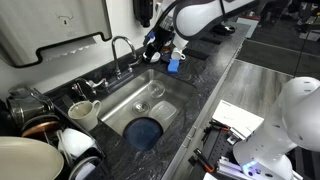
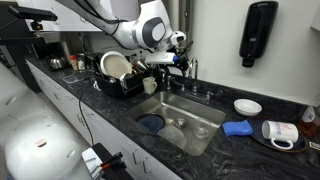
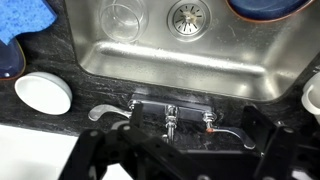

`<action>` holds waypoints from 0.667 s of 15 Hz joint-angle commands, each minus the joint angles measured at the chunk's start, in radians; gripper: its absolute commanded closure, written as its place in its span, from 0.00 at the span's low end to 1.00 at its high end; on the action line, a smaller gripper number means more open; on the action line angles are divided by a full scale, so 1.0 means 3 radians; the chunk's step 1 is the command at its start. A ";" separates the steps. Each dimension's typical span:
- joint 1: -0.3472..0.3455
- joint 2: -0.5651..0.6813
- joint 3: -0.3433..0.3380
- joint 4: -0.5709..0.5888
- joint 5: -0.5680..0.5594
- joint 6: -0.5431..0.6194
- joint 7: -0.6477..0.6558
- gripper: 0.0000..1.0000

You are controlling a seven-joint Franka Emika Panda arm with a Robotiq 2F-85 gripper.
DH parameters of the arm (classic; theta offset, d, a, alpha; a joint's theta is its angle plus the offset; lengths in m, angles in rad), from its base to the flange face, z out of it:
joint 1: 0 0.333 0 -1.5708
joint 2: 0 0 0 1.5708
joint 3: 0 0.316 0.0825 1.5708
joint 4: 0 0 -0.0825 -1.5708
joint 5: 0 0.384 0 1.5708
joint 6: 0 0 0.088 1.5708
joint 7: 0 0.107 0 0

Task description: Move the tap nozzle to the left

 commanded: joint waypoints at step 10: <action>-0.0049 0.0894 -0.0033 0.0880 0.0185 0.0043 -0.0359 0.00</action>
